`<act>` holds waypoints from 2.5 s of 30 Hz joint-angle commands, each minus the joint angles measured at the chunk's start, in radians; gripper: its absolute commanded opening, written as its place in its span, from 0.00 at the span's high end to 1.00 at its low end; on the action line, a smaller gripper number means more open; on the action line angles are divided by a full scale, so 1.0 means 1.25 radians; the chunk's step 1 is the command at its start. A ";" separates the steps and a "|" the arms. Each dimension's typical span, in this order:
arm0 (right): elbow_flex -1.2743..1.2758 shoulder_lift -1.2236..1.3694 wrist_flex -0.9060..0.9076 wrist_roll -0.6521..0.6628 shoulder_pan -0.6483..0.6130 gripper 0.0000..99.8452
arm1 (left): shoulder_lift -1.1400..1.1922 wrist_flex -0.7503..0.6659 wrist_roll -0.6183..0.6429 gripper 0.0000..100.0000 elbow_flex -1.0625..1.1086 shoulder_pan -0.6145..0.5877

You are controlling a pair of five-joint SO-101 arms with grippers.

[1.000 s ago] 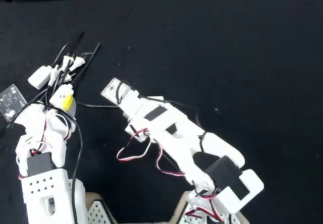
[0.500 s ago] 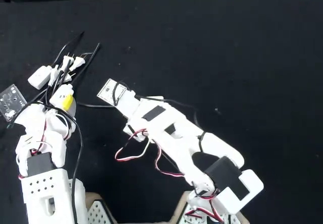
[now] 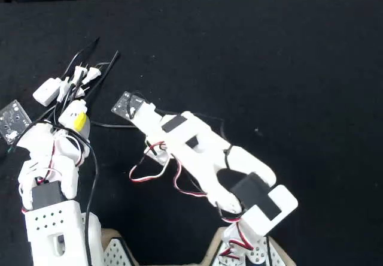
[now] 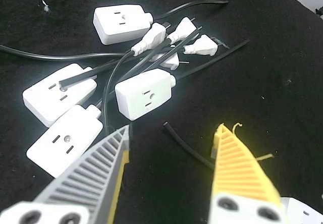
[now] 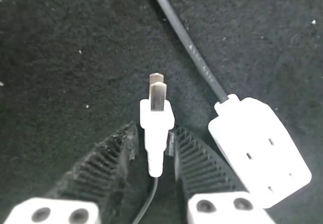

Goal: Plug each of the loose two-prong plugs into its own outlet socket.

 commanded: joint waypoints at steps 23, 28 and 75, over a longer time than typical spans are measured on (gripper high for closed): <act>0.525 -0.476 -0.687 0.005 -0.018 0.99 | -0.012 0.045 -0.107 0.73 -0.084 0.188; 0.508 -0.439 -0.689 0.005 -0.020 0.99 | -0.012 0.042 -0.179 0.73 -0.064 0.284; 0.643 -0.888 -0.523 -0.058 -0.080 0.99 | -0.012 -0.017 -0.231 0.73 -0.013 0.307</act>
